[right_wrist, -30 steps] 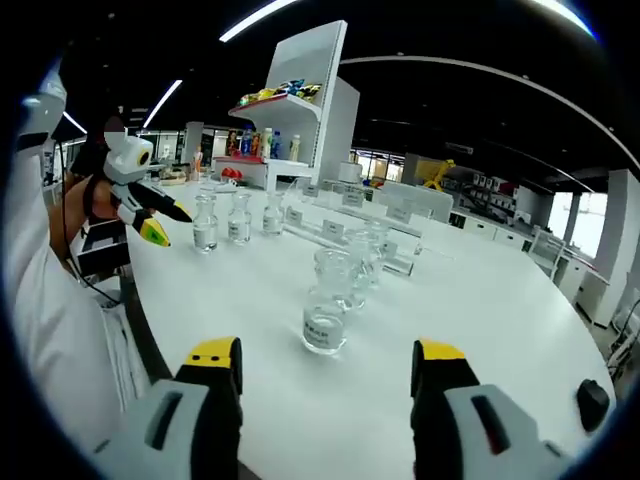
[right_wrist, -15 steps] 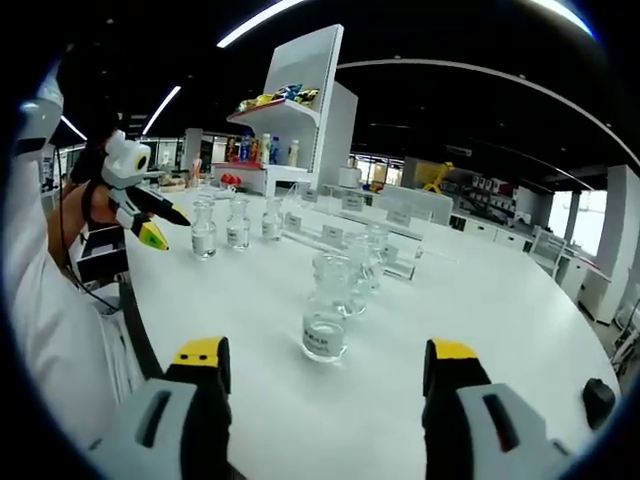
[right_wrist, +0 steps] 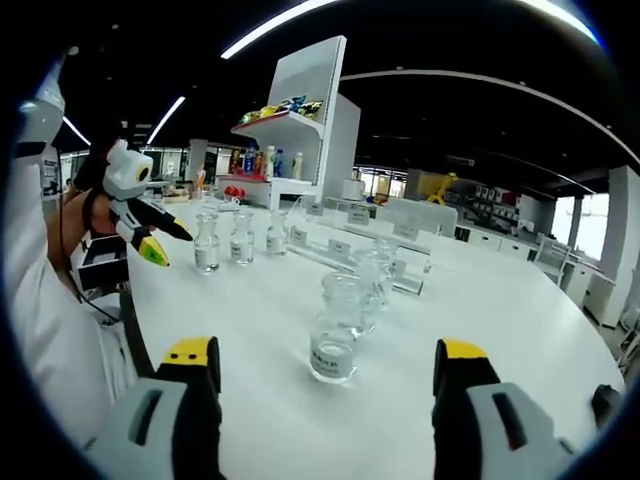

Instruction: Identify the label on the chemical reagent bottle, grasp the chemical reagent bottle, and place it in the designated position on the reagent rack

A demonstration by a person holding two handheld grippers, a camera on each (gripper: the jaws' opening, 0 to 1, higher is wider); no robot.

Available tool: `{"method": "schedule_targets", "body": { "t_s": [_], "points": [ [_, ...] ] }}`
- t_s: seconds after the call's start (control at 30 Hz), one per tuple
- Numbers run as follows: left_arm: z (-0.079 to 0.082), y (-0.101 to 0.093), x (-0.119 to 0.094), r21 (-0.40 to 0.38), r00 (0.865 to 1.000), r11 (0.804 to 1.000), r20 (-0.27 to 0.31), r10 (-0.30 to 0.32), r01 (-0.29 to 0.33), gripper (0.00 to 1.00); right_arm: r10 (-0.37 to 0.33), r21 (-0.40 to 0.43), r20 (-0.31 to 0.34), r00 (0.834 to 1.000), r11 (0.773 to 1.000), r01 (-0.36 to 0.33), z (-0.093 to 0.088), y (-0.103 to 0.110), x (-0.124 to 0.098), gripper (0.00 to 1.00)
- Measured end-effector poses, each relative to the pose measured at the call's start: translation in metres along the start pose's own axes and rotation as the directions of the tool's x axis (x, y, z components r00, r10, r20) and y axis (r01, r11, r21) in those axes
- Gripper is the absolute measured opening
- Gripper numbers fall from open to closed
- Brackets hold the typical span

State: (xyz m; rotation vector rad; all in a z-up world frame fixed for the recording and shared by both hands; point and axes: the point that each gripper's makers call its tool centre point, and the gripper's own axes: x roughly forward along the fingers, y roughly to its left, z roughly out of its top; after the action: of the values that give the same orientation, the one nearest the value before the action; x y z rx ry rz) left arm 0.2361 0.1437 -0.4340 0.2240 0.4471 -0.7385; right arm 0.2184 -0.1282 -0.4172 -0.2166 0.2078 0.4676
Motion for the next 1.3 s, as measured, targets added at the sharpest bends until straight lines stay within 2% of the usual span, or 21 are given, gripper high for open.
{"method": "schedule_targets", "body": {
  "t_s": [0.27,0.4,0.47,0.57,0.7,0.8,0.9,1.03,1.13,1.3],
  "points": [
    [0.000,0.006,-0.004,0.008,1.000,1.000,-0.005,0.011,-0.011,0.61,0.000,0.003,0.013,1.000,1.000,0.000,-0.002,0.000,0.009,0.86],
    [-0.001,0.008,-0.003,0.003,1.000,1.000,-0.009,0.020,-0.020,0.61,0.017,-0.001,0.051,0.999,1.000,-0.017,0.006,0.007,0.012,0.83],
    [0.001,0.004,-0.002,0.015,1.000,1.000,-0.013,0.011,-0.011,0.61,0.025,0.007,0.045,0.999,1.000,-0.026,0.007,0.009,0.014,0.80],
    [0.005,0.001,-0.003,0.025,1.000,1.000,-0.006,0.004,-0.004,0.61,-0.008,0.022,0.039,0.999,1.000,0.007,0.006,0.003,0.015,0.75],
    [0.007,0.002,-0.003,0.026,1.000,1.000,0.002,0.006,-0.006,0.61,-0.016,0.059,0.064,0.998,0.998,0.012,0.010,-0.001,0.017,0.74],
    [0.006,0.003,-0.003,0.027,1.000,1.000,0.000,0.010,-0.010,0.61,-0.039,0.094,0.107,0.993,0.995,0.029,0.017,-0.005,0.022,0.72],
    [0.005,0.003,-0.002,0.022,1.000,1.000,0.000,0.011,-0.011,0.61,-0.046,0.116,0.108,0.993,0.993,0.033,0.016,-0.004,0.030,0.70],
    [0.005,-0.001,-0.002,0.008,1.000,1.000,0.007,-0.010,0.009,0.61,-0.094,0.088,0.095,0.991,0.992,0.085,0.014,-0.007,0.035,0.58],
    [0.005,-0.001,-0.002,0.002,1.000,1.000,0.009,-0.013,0.013,0.61,-0.105,0.102,0.091,0.990,0.990,0.095,0.014,-0.008,0.037,0.57],
    [0.006,0.001,-0.003,0.002,1.000,1.000,0.015,-0.005,0.005,0.61,-0.134,0.134,0.102,0.986,0.984,0.120,0.015,-0.012,0.040,0.48]
  ]
}}
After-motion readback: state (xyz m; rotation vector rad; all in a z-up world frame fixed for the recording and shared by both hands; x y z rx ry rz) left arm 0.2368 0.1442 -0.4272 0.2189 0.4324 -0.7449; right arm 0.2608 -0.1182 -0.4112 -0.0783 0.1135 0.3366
